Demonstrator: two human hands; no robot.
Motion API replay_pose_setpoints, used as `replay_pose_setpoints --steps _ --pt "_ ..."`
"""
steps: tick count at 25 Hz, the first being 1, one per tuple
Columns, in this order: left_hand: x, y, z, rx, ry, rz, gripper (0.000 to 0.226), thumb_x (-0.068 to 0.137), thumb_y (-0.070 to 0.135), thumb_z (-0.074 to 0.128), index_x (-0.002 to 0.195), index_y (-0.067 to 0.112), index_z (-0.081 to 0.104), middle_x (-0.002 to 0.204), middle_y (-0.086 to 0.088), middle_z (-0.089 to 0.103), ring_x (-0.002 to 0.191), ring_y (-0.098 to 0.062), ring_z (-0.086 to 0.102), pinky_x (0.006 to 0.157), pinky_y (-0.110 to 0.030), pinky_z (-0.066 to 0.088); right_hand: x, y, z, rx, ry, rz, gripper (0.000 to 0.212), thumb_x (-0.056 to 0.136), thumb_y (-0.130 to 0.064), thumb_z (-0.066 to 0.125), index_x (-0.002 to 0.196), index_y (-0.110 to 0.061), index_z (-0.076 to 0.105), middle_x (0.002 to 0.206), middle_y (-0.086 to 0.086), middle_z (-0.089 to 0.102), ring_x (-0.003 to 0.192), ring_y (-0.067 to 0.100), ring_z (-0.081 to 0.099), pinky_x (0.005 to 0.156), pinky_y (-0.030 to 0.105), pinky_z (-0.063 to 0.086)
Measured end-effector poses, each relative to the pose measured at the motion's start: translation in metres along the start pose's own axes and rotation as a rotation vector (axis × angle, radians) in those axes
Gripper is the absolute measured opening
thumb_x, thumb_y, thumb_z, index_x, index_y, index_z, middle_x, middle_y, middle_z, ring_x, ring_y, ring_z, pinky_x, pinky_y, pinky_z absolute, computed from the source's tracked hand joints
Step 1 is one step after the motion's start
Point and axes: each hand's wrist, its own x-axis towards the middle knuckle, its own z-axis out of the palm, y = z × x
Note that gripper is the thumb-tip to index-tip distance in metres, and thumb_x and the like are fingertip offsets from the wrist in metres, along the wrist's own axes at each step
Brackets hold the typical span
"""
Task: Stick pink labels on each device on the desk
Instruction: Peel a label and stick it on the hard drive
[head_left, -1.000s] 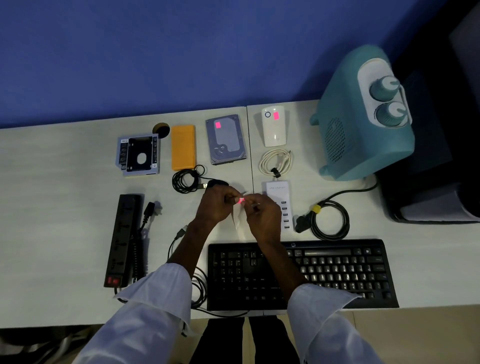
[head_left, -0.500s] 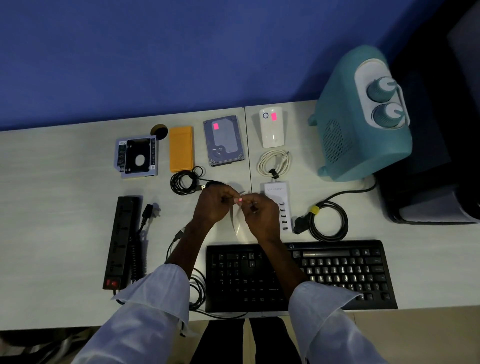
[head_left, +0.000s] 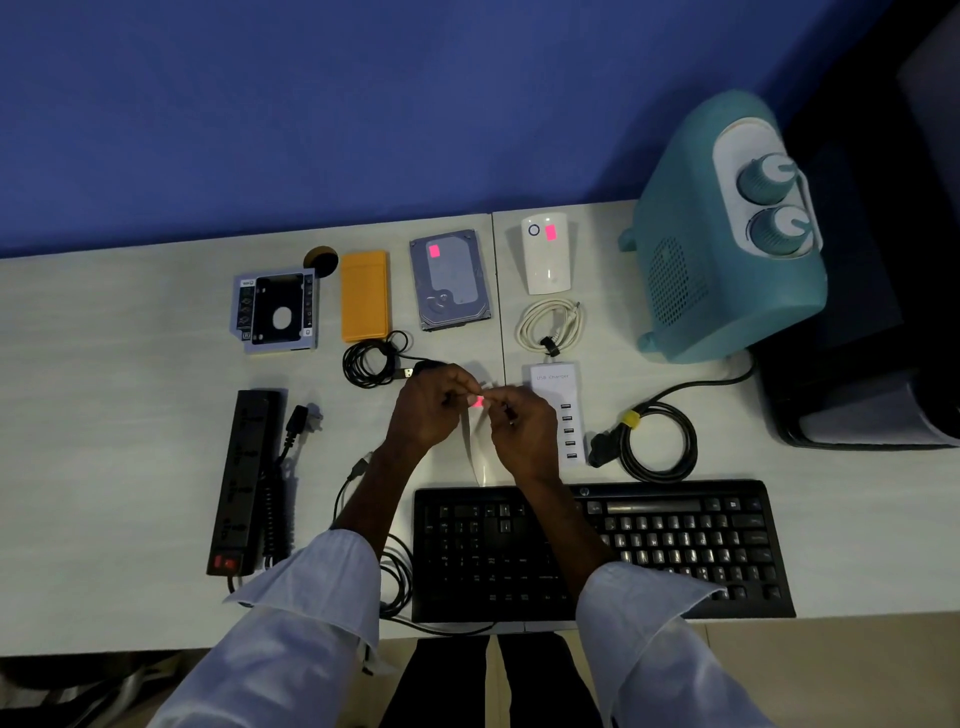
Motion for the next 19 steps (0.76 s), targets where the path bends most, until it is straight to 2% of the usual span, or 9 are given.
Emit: replay_pose_setpoints --steps 4,8,11,14,16,18,19 --pt "0.000 -0.002 -0.001 -0.002 0.000 0.011 0.011 0.083 0.002 0.069 0.087 0.011 0.072 0.087 0.001 0.071 0.066 -0.001 0.064 0.057 -0.015 0.049 -0.001 -0.001 0.000 -0.001 0.010 -0.001 0.020 0.088 -0.002 0.063 0.095 -0.016 0.076 0.094 -0.001 0.075 0.088 0.013 0.068 0.081 0.038 0.058" --pt "-0.001 -0.004 -0.003 0.004 -0.016 0.005 0.019 0.084 -0.005 0.063 0.089 0.011 0.072 0.090 0.000 0.071 0.062 0.003 0.062 0.051 -0.015 0.050 -0.004 -0.005 -0.001 0.032 0.017 0.004 0.020 0.088 -0.003 0.061 0.095 -0.016 0.075 0.093 -0.003 0.075 0.087 0.013 0.069 0.080 0.038 0.058" --pt "-0.001 -0.008 -0.005 0.025 -0.021 0.014 0.021 0.084 -0.007 0.062 0.091 0.011 0.072 0.092 0.001 0.071 0.067 0.003 0.063 0.056 -0.010 0.048 -0.004 -0.006 0.002 0.049 0.004 0.016 0.021 0.087 -0.002 0.061 0.093 -0.017 0.075 0.091 -0.006 0.074 0.085 0.013 0.069 0.078 0.041 0.058" --pt "-0.002 -0.009 -0.006 0.040 -0.009 0.038 0.024 0.082 -0.007 0.062 0.091 0.012 0.072 0.093 0.001 0.071 0.079 -0.008 0.066 0.065 -0.018 0.053 -0.003 -0.004 0.006 0.114 0.004 0.095 0.022 0.087 -0.001 0.060 0.088 -0.018 0.074 0.087 -0.008 0.074 0.082 0.014 0.070 0.073 0.047 0.059" --pt "-0.003 -0.009 -0.006 0.083 0.015 0.063 0.020 0.082 -0.003 0.063 0.088 0.013 0.072 0.092 0.001 0.071 0.085 -0.013 0.067 0.077 -0.027 0.056 -0.002 -0.009 0.006 0.221 0.049 0.190 0.019 0.089 0.001 0.060 0.087 -0.011 0.073 0.084 0.000 0.075 0.078 0.016 0.070 0.065 0.040 0.059" --pt "-0.005 -0.007 -0.007 0.103 0.049 0.055 0.015 0.081 0.003 0.067 0.086 0.016 0.071 0.089 0.002 0.072 0.083 -0.012 0.068 0.079 -0.033 0.056 0.000 -0.020 0.003 0.347 0.114 0.264 0.015 0.091 0.003 0.059 0.090 -0.004 0.073 0.082 0.010 0.075 0.071 0.019 0.069 0.055 0.025 0.053" --pt "-0.005 -0.006 -0.008 0.110 0.069 0.050 0.013 0.080 0.006 0.069 0.086 0.017 0.071 0.089 0.003 0.073 0.082 -0.012 0.068 0.078 -0.034 0.056 0.002 -0.025 0.003 0.381 0.138 0.282 0.016 0.091 0.003 0.060 0.090 -0.004 0.074 0.083 0.011 0.075 0.070 0.021 0.070 0.053 0.022 0.051"
